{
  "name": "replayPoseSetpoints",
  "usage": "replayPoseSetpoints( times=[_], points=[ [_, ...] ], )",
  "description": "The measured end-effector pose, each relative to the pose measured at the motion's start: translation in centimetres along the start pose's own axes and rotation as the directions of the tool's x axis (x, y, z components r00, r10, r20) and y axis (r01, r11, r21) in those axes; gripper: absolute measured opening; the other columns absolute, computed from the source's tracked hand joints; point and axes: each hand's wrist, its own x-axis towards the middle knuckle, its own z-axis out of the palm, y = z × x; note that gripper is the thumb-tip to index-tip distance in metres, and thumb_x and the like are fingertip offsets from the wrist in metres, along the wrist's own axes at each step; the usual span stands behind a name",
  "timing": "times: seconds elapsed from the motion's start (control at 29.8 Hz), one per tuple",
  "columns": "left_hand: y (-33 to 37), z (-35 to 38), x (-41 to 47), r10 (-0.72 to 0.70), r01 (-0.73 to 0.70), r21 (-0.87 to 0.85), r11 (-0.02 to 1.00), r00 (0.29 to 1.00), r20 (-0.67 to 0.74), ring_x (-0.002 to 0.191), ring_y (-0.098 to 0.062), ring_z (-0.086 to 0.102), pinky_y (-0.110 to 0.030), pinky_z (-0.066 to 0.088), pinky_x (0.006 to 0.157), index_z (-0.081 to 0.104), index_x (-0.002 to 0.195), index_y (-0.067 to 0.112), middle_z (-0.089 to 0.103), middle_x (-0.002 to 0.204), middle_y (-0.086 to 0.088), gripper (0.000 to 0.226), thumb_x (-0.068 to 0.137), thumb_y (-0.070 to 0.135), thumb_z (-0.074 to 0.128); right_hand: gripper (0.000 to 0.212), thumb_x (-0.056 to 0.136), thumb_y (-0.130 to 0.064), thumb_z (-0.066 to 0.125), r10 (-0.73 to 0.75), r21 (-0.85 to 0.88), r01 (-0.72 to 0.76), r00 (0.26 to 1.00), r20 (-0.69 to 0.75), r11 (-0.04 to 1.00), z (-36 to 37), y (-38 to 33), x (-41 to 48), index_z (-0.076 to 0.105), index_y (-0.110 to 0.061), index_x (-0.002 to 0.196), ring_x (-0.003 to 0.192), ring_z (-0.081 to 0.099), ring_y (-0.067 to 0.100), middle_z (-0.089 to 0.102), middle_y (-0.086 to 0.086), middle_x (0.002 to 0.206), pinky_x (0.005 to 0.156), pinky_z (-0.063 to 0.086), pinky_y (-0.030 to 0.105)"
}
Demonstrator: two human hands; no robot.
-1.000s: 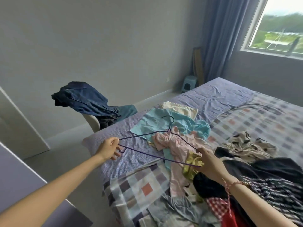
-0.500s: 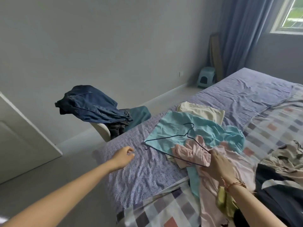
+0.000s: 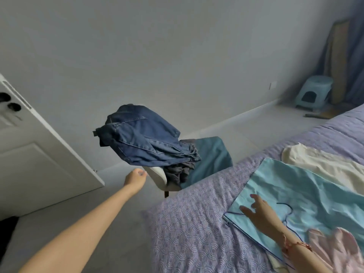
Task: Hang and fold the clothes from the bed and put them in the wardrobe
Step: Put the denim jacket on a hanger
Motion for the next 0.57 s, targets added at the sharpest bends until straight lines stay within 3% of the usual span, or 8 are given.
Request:
replayPoseSetpoints(
  times=[0.1, 0.17, 0.24, 0.3, 0.37, 0.47, 0.5, 0.57],
  points=[
    [-0.5, -2.9, 6.1, -0.044, 0.037, -0.094, 0.995, 0.996, -0.079, 0.116, -0.033, 0.050, -0.033, 0.039, 0.092, 0.051, 0.126, 0.004, 0.055, 0.129, -0.015, 0.038, 0.097, 0.027, 0.044, 0.051, 0.092, -0.032, 0.056, -0.151, 0.052, 0.149, 0.987, 0.053, 0.988, 1.5, -7.6, 5.0, 0.039, -0.011, 0.136, 0.079, 0.060, 0.014, 0.065, 0.006, 0.098, 0.068, 0.043, 0.020],
    [-1.3, -4.1, 10.8, -0.106, 0.081, -0.199, 0.977, 0.987, -0.121, 0.119, -0.033, 0.048, -0.035, 0.038, 0.095, 0.046, 0.132, 0.004, 0.052, 0.132, -0.015, 0.045, 0.096, 0.030, 0.047, 0.045, 0.094, -0.029, 0.052, -0.235, 0.088, 0.226, 0.967, 0.102, 0.970, 3.4, -12.8, 8.7, 0.040, -0.013, 0.134, 0.058, 0.051, 0.002, 0.057, -0.003, 0.078, 0.058, 0.041, 0.016],
    [-1.6, -4.6, 13.3, -0.146, 0.104, -0.295, 0.950, 0.982, -0.124, 0.118, -0.034, 0.049, -0.037, 0.039, 0.096, 0.042, 0.133, 0.002, 0.050, 0.132, -0.016, 0.052, 0.093, 0.034, 0.051, 0.040, 0.095, -0.028, 0.050, -0.280, 0.142, 0.263, 0.953, 0.119, 0.954, 4.2, -16.0, 9.8, 0.043, -0.015, 0.133, 0.071, 0.052, 0.004, 0.053, -0.006, 0.084, 0.068, 0.042, 0.019],
    [-2.1, -4.8, 16.1, -0.193, 0.131, -0.412, 0.902, 0.975, -0.113, 0.120, -0.034, 0.048, -0.040, 0.040, 0.098, 0.039, 0.134, 0.001, 0.048, 0.135, -0.017, 0.061, 0.089, 0.038, 0.057, 0.038, 0.095, -0.026, 0.048, -0.326, 0.175, 0.301, 0.935, 0.137, 0.937, 5.1, -18.7, 10.8, 0.045, -0.017, 0.132, 0.079, 0.052, 0.010, 0.052, -0.011, 0.085, 0.065, 0.040, 0.015],
    [-2.5, -4.9, 18.8, -0.282, 0.184, -0.542, 0.820, 0.954, -0.103, 0.124, -0.033, 0.045, -0.042, 0.039, 0.102, 0.033, 0.137, 0.001, 0.044, 0.140, -0.016, 0.072, 0.085, 0.041, 0.063, 0.037, 0.095, -0.024, 0.046, -0.372, 0.174, 0.345, 0.915, 0.159, 0.922, 5.8, -20.5, 12.0, 0.045, -0.019, 0.132, 0.071, 0.053, 0.008, 0.056, -0.010, 0.083, 0.057, 0.040, 0.012],
    [-2.9, -5.0, 21.7, -0.446, 0.288, -0.729, 0.621, 0.895, -0.027, 0.121, -0.033, 0.049, -0.043, 0.041, 0.100, 0.037, 0.134, 0.004, 0.047, 0.136, -0.014, 0.081, 0.076, 0.049, 0.071, 0.034, 0.095, -0.025, 0.048, -0.369, 0.273, 0.316, 0.913, 0.172, 0.909, 6.3, -21.9, 12.7, 0.046, -0.023, 0.129, 0.075, 0.060, 0.018, 0.064, 0.001, 0.091, 0.058, 0.046, 0.027],
    [-2.9, -5.0, 22.2, -0.481, 0.307, -0.760, 0.573, 0.876, -0.009, 0.120, -0.035, 0.050, -0.045, 0.042, 0.100, 0.039, 0.133, 0.004, 0.049, 0.135, -0.013, 0.082, 0.074, 0.050, 0.072, 0.032, 0.096, -0.026, 0.048, -0.373, 0.290, 0.314, 0.911, 0.175, 0.904, 6.5, -21.9, 12.8, 0.047, -0.024, 0.128, 0.070, 0.057, 0.017, 0.063, 0.000, 0.087, 0.056, 0.044, 0.027],
    [-3.1, -4.5, 23.0, -0.543, 0.341, -0.717, 0.608, 0.838, -0.062, 0.118, -0.038, 0.050, -0.046, 0.042, 0.100, 0.041, 0.131, 0.000, 0.050, 0.133, -0.014, 0.074, 0.077, 0.039, 0.074, 0.030, 0.096, -0.025, 0.047, -0.384, 0.300, 0.317, 0.902, 0.198, 0.900, 7.0, -21.2, 13.0, 0.047, -0.023, 0.126, 0.059, 0.047, 0.011, 0.062, -0.002, 0.082, 0.050, 0.038, 0.022]
  ],
)
